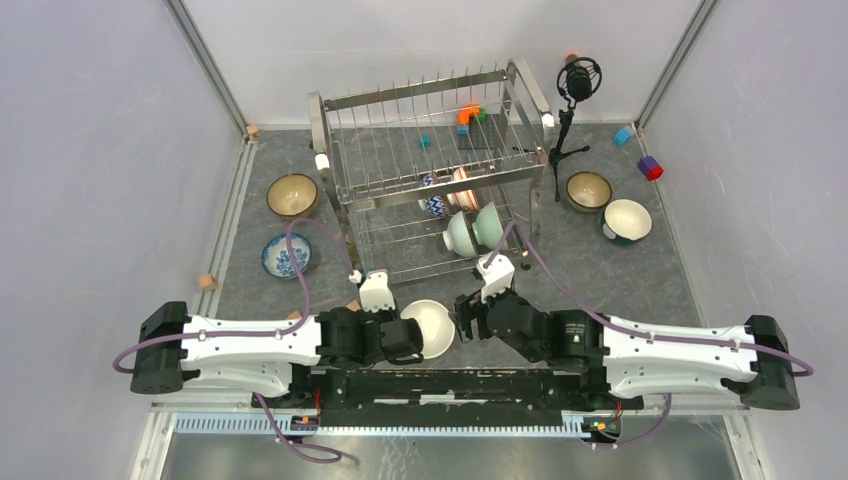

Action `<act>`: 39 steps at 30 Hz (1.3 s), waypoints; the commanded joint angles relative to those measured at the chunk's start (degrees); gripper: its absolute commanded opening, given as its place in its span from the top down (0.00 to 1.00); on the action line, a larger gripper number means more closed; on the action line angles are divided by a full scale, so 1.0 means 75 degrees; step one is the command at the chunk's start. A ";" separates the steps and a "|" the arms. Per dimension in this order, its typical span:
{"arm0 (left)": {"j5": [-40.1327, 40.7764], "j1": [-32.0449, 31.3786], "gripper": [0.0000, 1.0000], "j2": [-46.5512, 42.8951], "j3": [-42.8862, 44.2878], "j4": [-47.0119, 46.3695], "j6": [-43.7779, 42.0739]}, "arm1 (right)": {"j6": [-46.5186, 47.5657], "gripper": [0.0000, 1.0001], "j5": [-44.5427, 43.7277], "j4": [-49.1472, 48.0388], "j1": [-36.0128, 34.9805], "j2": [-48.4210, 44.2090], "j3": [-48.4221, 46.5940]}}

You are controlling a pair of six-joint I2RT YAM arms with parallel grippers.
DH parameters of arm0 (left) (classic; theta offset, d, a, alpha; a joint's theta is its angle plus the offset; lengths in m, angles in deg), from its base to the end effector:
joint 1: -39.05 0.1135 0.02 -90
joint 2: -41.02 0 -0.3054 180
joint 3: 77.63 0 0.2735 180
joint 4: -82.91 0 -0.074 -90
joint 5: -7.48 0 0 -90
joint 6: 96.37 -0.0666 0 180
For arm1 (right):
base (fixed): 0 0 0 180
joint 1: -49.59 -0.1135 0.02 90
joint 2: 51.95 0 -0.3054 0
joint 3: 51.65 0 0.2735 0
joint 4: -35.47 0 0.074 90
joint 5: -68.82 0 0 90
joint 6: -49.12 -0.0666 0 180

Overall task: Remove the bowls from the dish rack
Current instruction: Place the bowl at the center of the board.

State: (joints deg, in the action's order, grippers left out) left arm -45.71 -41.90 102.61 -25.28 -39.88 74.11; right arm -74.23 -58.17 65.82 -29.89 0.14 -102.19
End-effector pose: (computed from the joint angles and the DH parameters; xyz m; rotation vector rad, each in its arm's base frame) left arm 0.0702 -0.1868 0.2215 -0.1581 2.4227 -0.3682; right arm 0.0784 0.2028 0.2798 -0.4455 2.0031 0.5602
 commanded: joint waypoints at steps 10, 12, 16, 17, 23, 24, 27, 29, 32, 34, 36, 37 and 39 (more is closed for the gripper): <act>-0.0244 0.0018 0.98 0.0248 0.0527 0.0630 0.2895 | -0.0644 0.42 0.1637 -0.1169 0.0876 0.0940 0.0394; -0.0289 0.0036 0.98 0.0347 0.0616 0.0793 0.3026 | -0.0579 0.47 0.1724 -0.1310 0.0873 0.1082 0.0431; -0.0396 0.0024 0.98 0.0560 0.0826 0.0941 0.2979 | -0.0507 0.51 0.1864 -0.1327 0.0874 0.1500 0.0396; -0.0408 0.0024 0.98 0.0592 0.0840 0.0935 0.2979 | -0.0498 0.53 0.1907 -0.1375 0.0877 0.1594 0.0418; -0.0488 0.0027 0.98 0.0681 0.0887 0.0926 0.2992 | -0.0454 0.58 0.2061 -0.1426 0.0906 0.2022 0.0436; -0.0501 0.0031 0.98 0.0683 0.0897 0.0923 0.2974 | -0.0462 0.59 0.2081 -0.1442 0.0928 0.2070 0.0464; -0.0491 0.0024 0.98 0.0638 0.0874 0.0922 0.2932 | -0.0467 0.61 0.2173 -0.1517 0.1010 0.2196 0.0536; -0.0479 0.0024 0.98 0.0589 0.0842 0.0926 0.2929 | -0.0480 0.63 0.2260 -0.1573 0.1058 0.2261 0.0576; -0.0447 0.0026 0.98 0.0514 0.0810 0.0932 0.2927 | -0.0517 0.65 0.2384 -0.1687 0.1088 0.2300 0.0631; -0.0433 0.0025 0.98 0.0485 0.0783 0.0918 0.2931 | -0.0533 0.67 0.2443 -0.1712 0.1082 0.2341 0.0619; -0.0423 0.0024 0.98 0.0474 0.0768 0.0915 0.2943 | -0.0545 0.71 0.2502 -0.1731 0.1082 0.2374 0.0608; -0.0421 0.0024 0.98 0.0473 0.0765 0.0912 0.2933 | -0.0535 0.75 0.2537 -0.1732 0.1084 0.2382 0.0590; -0.0411 0.0023 0.98 0.0490 0.0760 0.0895 0.2921 | -0.0514 0.83 0.2570 -0.1729 0.1082 0.2382 0.0556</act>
State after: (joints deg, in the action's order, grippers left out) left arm -51.13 -41.90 107.74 -21.06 -33.04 93.31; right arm -78.45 -39.77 53.49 -22.09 17.54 -98.15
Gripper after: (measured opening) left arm 0.056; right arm 0.241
